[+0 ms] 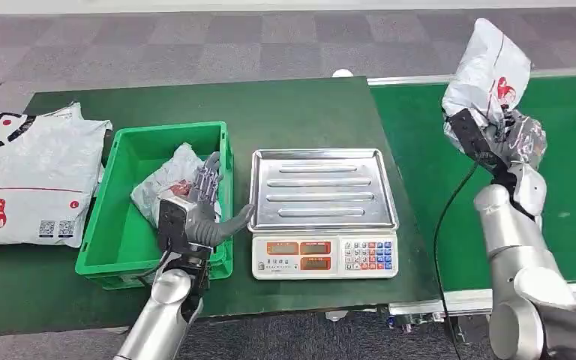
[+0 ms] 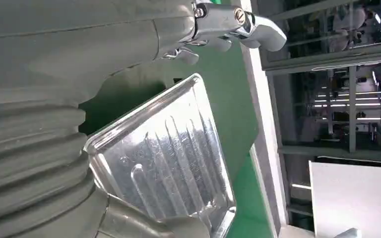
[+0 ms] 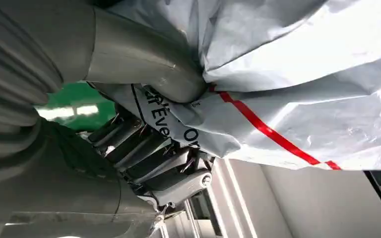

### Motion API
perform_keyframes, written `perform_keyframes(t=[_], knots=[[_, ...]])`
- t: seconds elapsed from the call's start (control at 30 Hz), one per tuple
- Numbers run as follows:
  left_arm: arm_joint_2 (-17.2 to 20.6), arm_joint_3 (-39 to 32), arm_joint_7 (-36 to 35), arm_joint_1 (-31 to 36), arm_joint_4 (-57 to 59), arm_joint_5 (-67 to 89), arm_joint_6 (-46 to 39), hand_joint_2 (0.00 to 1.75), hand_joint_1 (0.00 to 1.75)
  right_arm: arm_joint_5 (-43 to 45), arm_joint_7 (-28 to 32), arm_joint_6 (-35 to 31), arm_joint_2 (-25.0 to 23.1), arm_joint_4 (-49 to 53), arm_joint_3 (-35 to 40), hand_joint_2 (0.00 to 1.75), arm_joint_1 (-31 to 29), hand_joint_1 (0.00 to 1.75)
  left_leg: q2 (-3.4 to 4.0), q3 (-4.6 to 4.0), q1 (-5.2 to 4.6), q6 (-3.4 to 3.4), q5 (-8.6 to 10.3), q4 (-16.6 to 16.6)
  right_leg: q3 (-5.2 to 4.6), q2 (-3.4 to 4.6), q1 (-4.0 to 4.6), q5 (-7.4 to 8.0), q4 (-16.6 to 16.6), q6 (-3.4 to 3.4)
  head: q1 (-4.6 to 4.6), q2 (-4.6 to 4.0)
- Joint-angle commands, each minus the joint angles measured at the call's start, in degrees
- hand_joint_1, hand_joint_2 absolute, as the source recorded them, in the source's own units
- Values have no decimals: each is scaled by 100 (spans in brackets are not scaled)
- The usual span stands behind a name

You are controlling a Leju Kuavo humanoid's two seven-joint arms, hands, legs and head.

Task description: Moved the parcel from conveyor to table for the left to box.

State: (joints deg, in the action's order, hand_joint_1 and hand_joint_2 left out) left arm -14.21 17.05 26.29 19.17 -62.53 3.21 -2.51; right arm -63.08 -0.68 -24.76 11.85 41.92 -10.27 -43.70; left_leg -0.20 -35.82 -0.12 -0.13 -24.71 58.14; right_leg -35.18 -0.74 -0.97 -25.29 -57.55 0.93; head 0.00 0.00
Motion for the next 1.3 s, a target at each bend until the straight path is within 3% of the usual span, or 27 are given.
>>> perform_keyframes(t=[0.03, 0.23, 0.4, 0.57, 0.7, 0.83, 1.3], knots=[[55, -192, -3, 259, 475, -2, 13, 175, 0, 40, -14, -20, 13, 20, 417, 175, -103, 175, 13, 18, 1, -4, -5, -6, 13, 15, 1, -1, 5, -5, 0, -2], [41, -215, 17, 228, 475, -20, 19, 175, 0, 171, 45, -95, 22, -119, 578, 175, -196, 175, 13, 14, 3, -3, -5, -3, 11, 15, 2, 0, 4, -4, 0, -2], [82, -229, 102, 241, 517, -57, 1, 175, 0, 251, 339, 159, -432, 230, 1321, 175, -131, 175, 36, 22, 2, -5, -9, -5, 12, 39, 2, 3, 5, -7, 0, -2], [62, -186, 75, 398, 566, -100, -21, 175, 0, 67, 512, 293, -796, 1133, 2890, 175, 484, 175, 63, 36, 7, -11, -11, -15, 17, 65, 7, 7, 10, -13, 0, -2], [62, -94, 20, 400, 604, -107, -39, 175, 0, -280, -74, 98, -700, 2243, 4098, 175, 1463, 175, 45, 47, 22, -15, -5, -26, 35, 47, 22, 3, 25, -15, 0, 0], [53, -52, 19, 371, 612, -105, 8, 175, 0, -792, -448, 104, -565, 3027, 4797, 175, 2149, 175, 23, 53, 30, -17, -10, -27, 45, 25, 29, -12, 24, -18, 0, 0], [48, 22, 13, 430, 753, -112, 85, 175, 0, -845, -512, 340, -278, 3693, 4996, 175, 2502, 175, 10, 18, 21, -20, -14, -10, 12, 9, 18, -19, 5, -23, 0, 0]])
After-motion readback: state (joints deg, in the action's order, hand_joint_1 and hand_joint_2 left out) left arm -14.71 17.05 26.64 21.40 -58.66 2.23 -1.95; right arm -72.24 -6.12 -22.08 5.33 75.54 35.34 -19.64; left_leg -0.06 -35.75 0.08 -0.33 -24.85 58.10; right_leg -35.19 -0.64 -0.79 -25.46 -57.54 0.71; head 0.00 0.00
